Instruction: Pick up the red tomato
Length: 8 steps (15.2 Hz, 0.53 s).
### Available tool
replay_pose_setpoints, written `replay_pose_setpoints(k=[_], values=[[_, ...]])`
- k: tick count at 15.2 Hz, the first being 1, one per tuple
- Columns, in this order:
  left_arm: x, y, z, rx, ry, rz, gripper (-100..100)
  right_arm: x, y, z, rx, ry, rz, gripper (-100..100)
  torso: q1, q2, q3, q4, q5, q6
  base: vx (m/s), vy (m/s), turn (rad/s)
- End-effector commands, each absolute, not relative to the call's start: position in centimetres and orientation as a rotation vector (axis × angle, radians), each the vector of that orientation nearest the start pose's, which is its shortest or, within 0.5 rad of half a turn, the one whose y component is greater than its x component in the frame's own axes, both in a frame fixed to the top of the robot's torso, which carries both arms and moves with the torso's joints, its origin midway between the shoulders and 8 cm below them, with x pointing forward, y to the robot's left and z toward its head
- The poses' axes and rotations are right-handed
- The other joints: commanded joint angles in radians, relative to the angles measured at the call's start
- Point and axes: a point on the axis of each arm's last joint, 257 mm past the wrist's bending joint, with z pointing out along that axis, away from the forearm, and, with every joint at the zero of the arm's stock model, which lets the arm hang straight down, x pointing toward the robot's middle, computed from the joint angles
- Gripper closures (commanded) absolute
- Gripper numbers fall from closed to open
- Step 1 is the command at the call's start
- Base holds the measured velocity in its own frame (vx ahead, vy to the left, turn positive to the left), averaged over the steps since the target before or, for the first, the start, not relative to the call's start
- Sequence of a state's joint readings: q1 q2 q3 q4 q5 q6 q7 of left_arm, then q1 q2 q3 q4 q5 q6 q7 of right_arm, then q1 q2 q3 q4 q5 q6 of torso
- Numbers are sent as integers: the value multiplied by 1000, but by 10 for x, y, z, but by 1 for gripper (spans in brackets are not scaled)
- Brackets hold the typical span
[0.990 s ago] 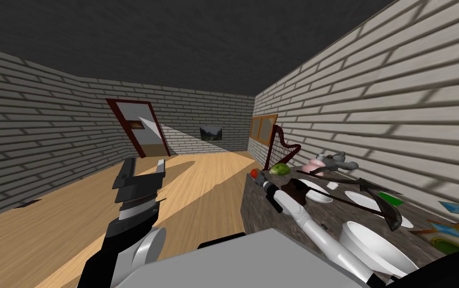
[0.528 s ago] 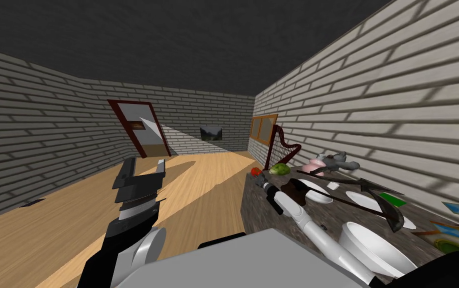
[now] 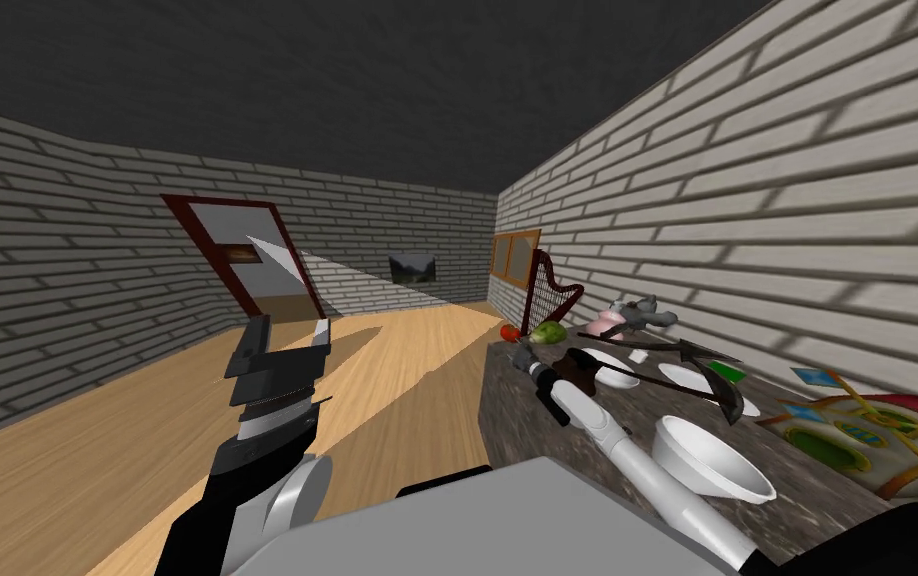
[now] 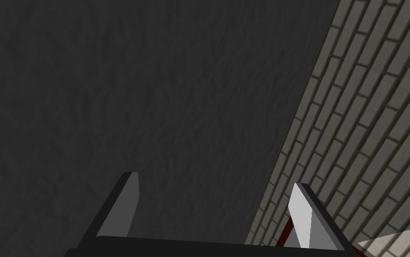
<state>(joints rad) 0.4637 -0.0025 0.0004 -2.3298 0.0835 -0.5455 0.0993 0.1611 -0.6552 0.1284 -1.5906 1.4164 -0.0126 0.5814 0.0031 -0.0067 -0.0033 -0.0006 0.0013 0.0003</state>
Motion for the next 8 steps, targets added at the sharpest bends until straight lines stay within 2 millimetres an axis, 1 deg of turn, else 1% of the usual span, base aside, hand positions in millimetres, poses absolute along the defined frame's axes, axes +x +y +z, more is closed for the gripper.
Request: replay_pose_setpoints(k=[1, 2, 3, 4, 5, 6, 7, 8], values=[[325, 282, 66, -637, 442, -1489, 0, 482, -377, -283, -1016, 1571, -689, -100, 0, 0, 0, 0, 0, 0, 131, 29, 84], [325, 282, 66, -636, 442, -1489, 0, 480, -380, -286, -1026, 1577, -690, -100, -1, -3, -2, -1, 0, 0, 148, 1, 212], [325, 282, 66, -636, 442, -1489, 0, 479, -382, -287, -1029, 1582, -694, -100, -3, -5, -3, -1, -1, -1, 106, -51, 284], [325, 282, 66, -636, 442, -1489, 0, 478, -385, -289, -1031, 1586, -697, -100, -6, -5, -3, -1, -1, -1, 31, -106, 262], [325, 282, 66, -636, 442, -1489, 0, 477, -387, -290, -1031, 1590, -701, -100, -9, -2, -2, -1, -2, -1, -22, -122, 213], [325, 283, 66, -636, 442, -1489, 0, 479, -383, -289, -1031, 1584, -694, -100, -12, 1, 0, 0, -2, 0, -17, -75, 81], [325, 283, 66, -636, 442, -1489, 0, 478, -384, -289, -1032, 1584, -696, -100, -11, 3, 1, 0, -3, 0, -2, -28, 6], [325, 283, 66, -636, 442, -1489, 0, 479, -384, -288, -1031, 1584, -697, 100, -8, 3, 2, 1, -2, 0, 0, -13, 2]])
